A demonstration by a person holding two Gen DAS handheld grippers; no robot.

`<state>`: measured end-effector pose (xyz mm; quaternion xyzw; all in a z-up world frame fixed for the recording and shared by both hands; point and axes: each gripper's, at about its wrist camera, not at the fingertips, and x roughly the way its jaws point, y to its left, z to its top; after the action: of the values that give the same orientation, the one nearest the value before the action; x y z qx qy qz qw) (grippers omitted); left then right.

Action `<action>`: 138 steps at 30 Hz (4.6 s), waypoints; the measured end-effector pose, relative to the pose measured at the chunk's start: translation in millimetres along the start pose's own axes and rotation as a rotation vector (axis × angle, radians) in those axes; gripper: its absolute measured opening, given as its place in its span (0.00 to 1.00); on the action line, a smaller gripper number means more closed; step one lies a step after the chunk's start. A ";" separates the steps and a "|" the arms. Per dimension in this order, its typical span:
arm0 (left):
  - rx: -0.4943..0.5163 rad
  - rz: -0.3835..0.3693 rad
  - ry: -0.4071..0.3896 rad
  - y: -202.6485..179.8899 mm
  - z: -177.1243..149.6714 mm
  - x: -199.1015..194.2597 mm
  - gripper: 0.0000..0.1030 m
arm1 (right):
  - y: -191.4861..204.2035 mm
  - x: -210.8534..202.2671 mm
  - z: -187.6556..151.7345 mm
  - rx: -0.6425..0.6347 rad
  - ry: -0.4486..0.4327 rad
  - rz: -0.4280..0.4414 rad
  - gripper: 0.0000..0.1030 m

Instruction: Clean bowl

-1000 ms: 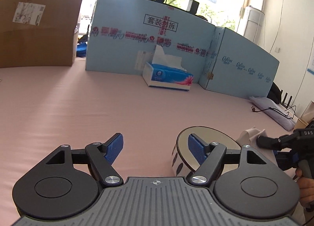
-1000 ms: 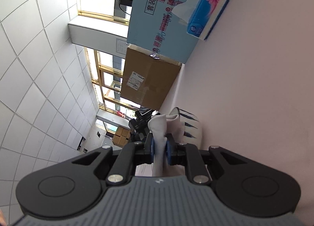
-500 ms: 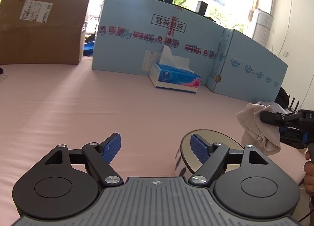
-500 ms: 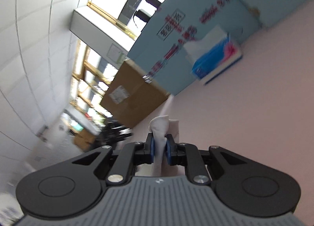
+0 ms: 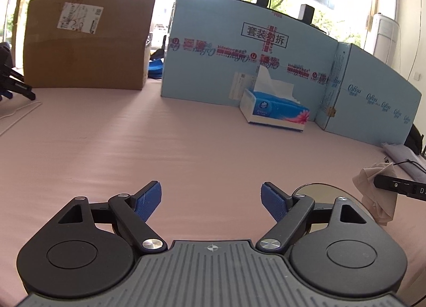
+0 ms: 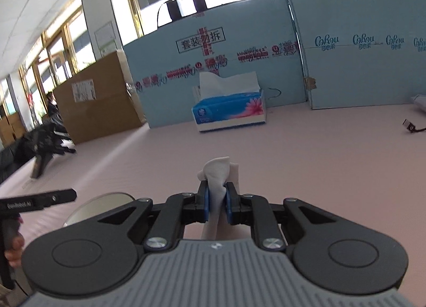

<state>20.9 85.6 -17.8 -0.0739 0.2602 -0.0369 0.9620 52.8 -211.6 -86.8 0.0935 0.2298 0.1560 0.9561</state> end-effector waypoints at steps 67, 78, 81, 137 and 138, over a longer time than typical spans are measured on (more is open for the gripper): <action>0.090 0.157 0.042 -35.7 -44.4 -49.6 1.00 | 42.6 -47.9 -30.5 -0.041 -0.026 -0.272 1.00; 0.055 0.147 0.026 -37.1 -47.3 -56.1 1.00 | 50.7 -56.2 -37.0 -0.060 -0.026 -0.267 1.00; 0.033 0.122 0.024 -34.6 -46.0 -56.1 1.00 | 52.4 -57.7 -37.4 -0.060 -0.031 -0.266 1.00; 0.080 0.129 0.092 -50.0 -54.0 -53.0 1.00 | 45.4 -60.4 -43.0 -0.037 -0.022 -0.281 1.00; 0.079 0.129 0.091 -50.0 -54.0 -53.1 1.00 | 45.1 -60.4 -43.0 -0.036 -0.021 -0.282 1.00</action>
<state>-53.7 35.5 -29.5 -0.0170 0.3064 0.0114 0.9517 -30.0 -185.4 -88.5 0.0450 0.2276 0.0233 0.9724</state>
